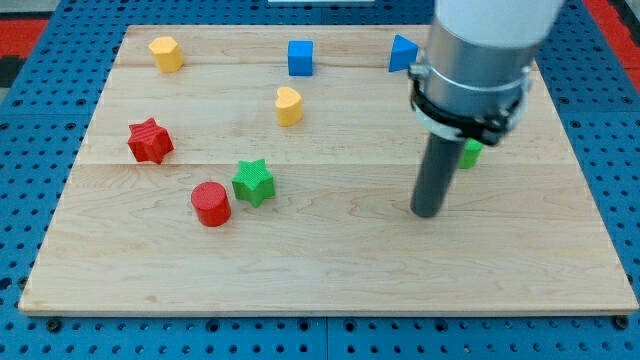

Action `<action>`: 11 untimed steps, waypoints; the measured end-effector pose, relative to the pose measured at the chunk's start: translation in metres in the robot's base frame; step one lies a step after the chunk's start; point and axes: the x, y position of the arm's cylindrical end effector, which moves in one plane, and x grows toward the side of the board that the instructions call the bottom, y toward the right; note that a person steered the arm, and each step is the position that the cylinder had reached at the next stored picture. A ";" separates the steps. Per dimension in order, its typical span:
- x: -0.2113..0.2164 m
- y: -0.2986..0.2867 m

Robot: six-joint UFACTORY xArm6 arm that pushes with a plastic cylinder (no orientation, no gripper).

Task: Place the green star into the red circle

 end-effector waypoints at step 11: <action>-0.026 -0.165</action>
